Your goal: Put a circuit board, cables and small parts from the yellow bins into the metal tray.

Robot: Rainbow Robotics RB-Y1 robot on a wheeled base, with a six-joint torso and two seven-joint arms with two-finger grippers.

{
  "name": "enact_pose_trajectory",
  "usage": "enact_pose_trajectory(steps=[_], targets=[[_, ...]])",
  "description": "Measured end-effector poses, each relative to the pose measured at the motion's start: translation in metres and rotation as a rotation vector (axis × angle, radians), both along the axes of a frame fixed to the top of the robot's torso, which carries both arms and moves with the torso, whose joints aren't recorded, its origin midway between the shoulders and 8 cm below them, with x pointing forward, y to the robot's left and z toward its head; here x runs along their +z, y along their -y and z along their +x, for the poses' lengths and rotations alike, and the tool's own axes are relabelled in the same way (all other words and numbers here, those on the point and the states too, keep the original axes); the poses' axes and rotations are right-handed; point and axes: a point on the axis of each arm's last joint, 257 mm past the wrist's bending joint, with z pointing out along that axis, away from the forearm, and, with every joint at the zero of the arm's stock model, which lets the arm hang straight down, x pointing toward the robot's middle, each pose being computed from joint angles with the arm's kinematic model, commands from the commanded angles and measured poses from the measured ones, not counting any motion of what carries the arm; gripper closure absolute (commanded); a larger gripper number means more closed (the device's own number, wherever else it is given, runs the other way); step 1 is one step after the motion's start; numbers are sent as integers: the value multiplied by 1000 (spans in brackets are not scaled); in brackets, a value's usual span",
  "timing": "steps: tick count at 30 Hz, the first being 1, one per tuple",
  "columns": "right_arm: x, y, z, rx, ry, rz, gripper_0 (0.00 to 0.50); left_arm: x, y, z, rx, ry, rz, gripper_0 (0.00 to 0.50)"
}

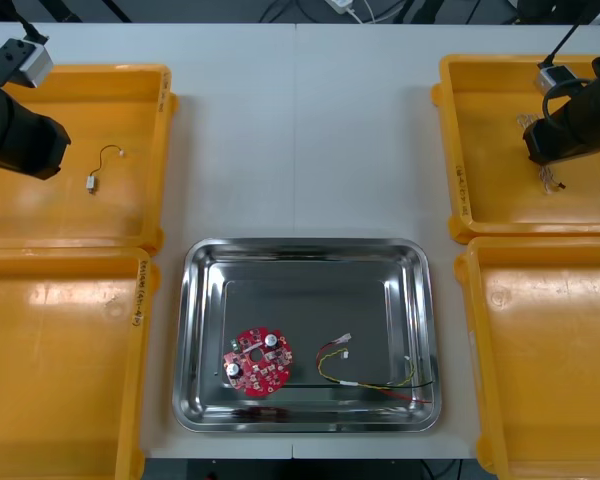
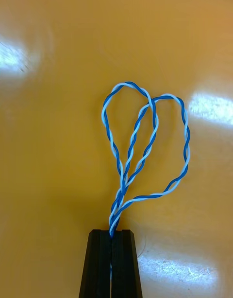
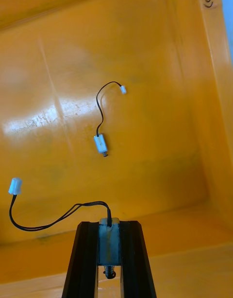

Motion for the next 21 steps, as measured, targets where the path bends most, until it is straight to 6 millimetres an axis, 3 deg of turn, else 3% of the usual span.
enact_pose_trajectory(steps=[9, 21], targets=[[31, -23, -15, 85, -36, -37, 500, 5, 26, -6, 168, 54, -124, 500], [69, -40, -52, 155, -107, -50, 500, -20, 73, -16, 82, 53, -72, 500]])
